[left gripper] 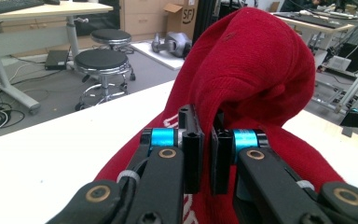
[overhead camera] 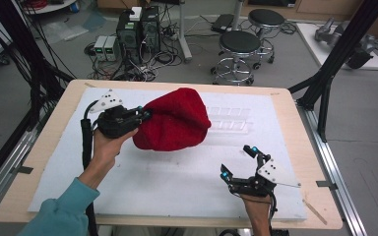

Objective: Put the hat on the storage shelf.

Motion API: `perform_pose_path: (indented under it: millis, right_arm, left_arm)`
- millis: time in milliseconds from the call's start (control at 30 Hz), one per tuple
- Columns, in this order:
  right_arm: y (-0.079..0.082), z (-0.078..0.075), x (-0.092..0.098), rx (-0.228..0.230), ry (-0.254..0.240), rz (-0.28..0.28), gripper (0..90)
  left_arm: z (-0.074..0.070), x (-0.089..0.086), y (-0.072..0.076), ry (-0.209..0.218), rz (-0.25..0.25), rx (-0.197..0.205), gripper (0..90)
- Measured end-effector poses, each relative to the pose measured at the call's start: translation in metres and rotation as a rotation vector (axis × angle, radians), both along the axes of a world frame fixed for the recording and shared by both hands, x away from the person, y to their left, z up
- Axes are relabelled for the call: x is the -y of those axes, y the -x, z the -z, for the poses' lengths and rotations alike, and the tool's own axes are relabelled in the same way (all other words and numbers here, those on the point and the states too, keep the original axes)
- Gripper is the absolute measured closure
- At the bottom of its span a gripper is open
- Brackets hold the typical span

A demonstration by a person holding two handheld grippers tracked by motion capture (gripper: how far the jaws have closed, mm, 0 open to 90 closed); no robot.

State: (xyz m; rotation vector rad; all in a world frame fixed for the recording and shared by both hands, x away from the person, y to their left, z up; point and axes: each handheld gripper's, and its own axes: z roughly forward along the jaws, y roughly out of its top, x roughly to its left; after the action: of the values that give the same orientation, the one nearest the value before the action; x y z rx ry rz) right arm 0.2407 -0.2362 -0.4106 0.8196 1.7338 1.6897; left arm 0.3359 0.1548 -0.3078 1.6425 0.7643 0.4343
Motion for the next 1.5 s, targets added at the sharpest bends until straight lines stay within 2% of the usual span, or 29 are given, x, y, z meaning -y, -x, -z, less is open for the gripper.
perform_pose_path:
  millis: [67,200,367,400,533,633,733,800,933,1067,1200,1367,1500]
  right_arm:
    - [0.002,-0.002,-0.007,0.007,-0.017,-0.027,2.0]
    - [0.006,-0.007,-0.026,0.019,-0.003,-0.079,2.0]
    - [0.011,-0.011,-0.037,0.025,0.001,-0.117,2.8]
    - [0.014,-0.014,-0.042,0.032,0.004,-0.138,3.5]
    - [0.019,-0.018,-0.050,0.045,0.028,-0.164,5.9]
    - [0.019,-0.018,-0.055,0.041,0.028,-0.188,6.4]
    - [0.022,-0.016,-0.060,0.043,0.040,-0.219,16.0]
    - [0.025,-0.015,-0.064,0.065,0.060,-0.236,17.3]
    - [0.024,-0.014,-0.072,0.040,0.066,-0.263,17.3]
    - [0.021,-0.012,-0.079,0.029,0.056,-0.265,19.9]
    - [0.015,-0.012,-0.090,0.000,0.044,-0.238,29.2]
    - [0.011,-0.011,-0.095,-0.022,0.021,-0.222,33.5]
    - [0.006,-0.012,-0.101,-0.041,0.006,-0.171,39.3]
  left_arm:
    - [0.000,0.004,0.001,0.012,-0.005,-0.007,86.4]
    - [-0.001,0.012,0.004,0.030,-0.006,-0.008,86.4]
    - [-0.004,0.020,0.007,0.054,-0.012,-0.007,86.4]
    - [-0.005,0.021,0.007,0.059,-0.014,-0.005,86.4]
    - [-0.006,0.028,0.008,0.064,-0.025,-0.011,86.4]
    - [-0.006,0.034,0.009,0.056,-0.024,-0.011,86.4]
    - [-0.006,0.041,0.009,0.055,-0.020,-0.014,86.4]
    - [-0.006,0.045,0.008,0.049,-0.021,-0.015,86.4]
    - [-0.007,0.051,0.008,0.051,-0.013,-0.022,86.4]
    - [-0.009,0.059,0.009,0.060,-0.001,-0.021,86.4]
    - [-0.011,0.067,0.011,0.063,0.026,-0.027,86.4]
    - [-0.014,0.073,0.013,0.073,0.030,-0.020,86.4]
    - [-0.014,0.079,0.014,0.084,0.040,-0.019,86.4]
